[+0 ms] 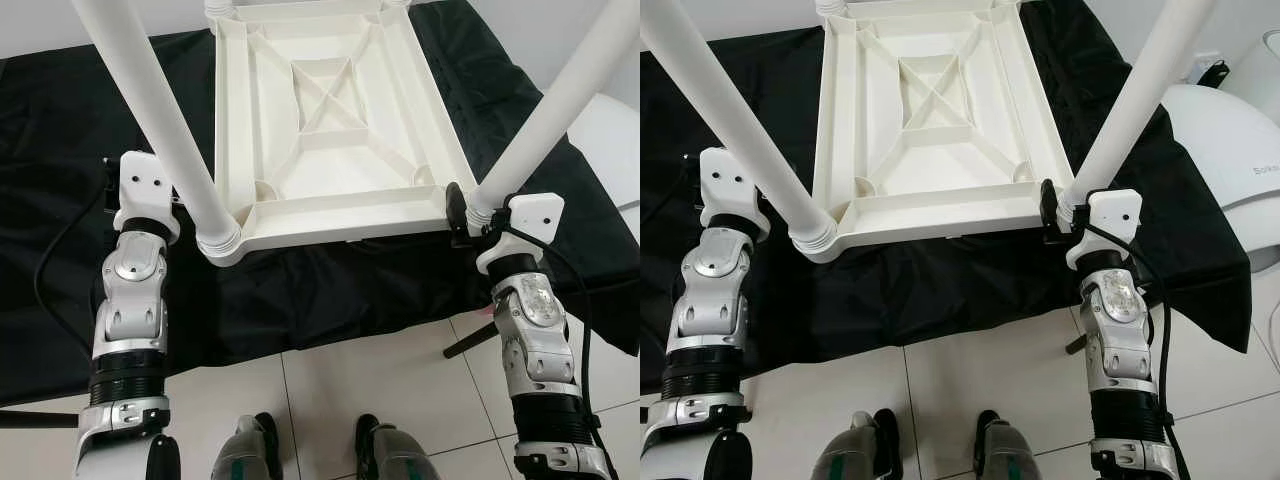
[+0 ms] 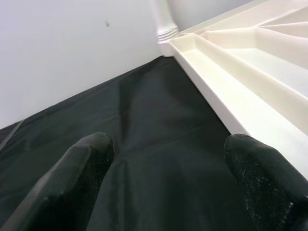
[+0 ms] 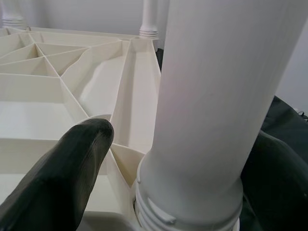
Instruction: Building children table
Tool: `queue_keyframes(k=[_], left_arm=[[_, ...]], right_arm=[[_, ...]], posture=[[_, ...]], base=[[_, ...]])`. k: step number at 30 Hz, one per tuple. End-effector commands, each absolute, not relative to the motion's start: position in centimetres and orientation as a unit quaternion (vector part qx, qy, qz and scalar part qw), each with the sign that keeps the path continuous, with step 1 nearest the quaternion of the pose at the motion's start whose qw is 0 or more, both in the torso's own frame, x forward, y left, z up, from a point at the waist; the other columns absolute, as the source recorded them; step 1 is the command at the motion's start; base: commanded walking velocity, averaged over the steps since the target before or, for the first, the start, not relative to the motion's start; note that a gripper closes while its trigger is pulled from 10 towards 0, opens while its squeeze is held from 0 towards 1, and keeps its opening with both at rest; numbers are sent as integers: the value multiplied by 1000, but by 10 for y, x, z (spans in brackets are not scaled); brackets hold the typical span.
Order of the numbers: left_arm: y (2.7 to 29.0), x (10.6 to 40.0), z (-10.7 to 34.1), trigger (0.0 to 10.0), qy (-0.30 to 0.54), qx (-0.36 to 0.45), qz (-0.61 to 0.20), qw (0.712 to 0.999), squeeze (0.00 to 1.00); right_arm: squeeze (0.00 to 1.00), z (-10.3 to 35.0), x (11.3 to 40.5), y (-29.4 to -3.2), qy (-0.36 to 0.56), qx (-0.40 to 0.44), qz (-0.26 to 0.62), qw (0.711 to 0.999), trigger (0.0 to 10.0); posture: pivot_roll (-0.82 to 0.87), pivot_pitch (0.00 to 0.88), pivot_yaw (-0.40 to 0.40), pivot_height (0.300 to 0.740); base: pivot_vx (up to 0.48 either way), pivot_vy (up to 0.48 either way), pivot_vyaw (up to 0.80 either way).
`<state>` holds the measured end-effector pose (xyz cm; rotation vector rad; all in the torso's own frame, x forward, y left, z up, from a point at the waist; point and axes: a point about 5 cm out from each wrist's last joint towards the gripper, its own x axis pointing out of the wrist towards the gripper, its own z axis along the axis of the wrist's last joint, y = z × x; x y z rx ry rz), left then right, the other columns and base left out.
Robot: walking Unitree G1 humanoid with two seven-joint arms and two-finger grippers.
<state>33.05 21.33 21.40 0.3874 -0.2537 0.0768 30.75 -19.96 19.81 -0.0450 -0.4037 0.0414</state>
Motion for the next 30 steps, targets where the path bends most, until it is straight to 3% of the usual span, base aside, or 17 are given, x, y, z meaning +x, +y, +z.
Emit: queue_keyframes(k=[1,6,11,30], left_arm=[[210,328,208,10000,-118,184,-14,976,0],[224,325,209,10000,-127,155,-32,979,0],[221,324,208,10000,-127,174,-69,974,0],[214,330,211,10000,-130,181,-79,972,0]], right_arm=[[0,191,307,-200,-183,-22,23,983,10000],[0,190,308,-200,-181,-24,25,983,10000],[0,187,309,-202,-175,-26,26,984,10000],[0,196,313,-215,-173,-40,28,984,10000]], posture=[[-78,264,33,740],[-80,260,31,740],[-80,259,31,740],[-96,279,29,740]], base=[[0,0,0],[0,0,0],[0,0,0],[0,0,0]])
